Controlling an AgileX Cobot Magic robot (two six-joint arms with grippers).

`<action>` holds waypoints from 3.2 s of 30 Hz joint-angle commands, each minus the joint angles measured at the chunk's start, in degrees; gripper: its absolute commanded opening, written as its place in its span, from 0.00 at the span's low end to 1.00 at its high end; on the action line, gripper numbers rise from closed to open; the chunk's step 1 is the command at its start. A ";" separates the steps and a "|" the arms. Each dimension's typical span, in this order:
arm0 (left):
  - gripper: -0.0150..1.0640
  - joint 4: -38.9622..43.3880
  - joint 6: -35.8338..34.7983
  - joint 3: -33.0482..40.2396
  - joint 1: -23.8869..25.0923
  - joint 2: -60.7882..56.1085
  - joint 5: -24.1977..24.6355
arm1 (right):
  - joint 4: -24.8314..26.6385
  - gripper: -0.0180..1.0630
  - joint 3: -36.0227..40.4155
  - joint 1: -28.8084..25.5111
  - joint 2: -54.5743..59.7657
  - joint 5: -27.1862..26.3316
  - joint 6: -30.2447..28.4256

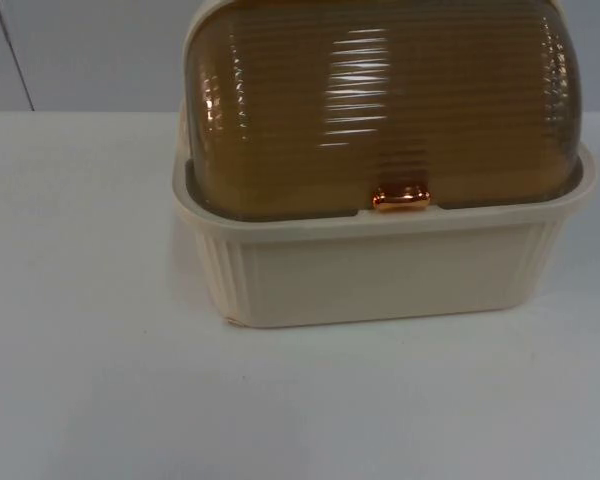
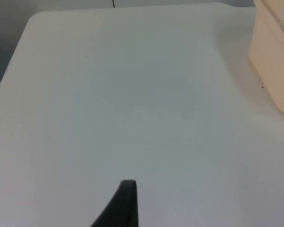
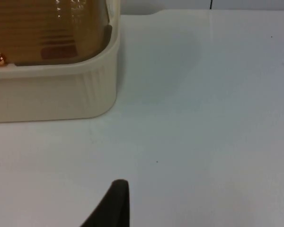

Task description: Open the box lid with the left hand, place the block into the box with the right hand, then close the box lid with the left hand.

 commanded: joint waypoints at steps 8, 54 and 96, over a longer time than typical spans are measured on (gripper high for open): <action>0.99 0.58 -0.35 0.54 -0.39 -0.14 -1.74 | -0.36 0.99 0.17 0.02 -0.14 -0.92 0.02; 0.99 3.85 -1.35 0.54 -0.39 -0.14 -1.66 | -0.36 0.99 0.17 0.02 -0.14 -0.92 0.02; 0.99 5.41 -2.46 0.54 -0.24 -0.14 -1.66 | 0.41 0.99 0.17 -0.24 -0.14 -0.92 0.02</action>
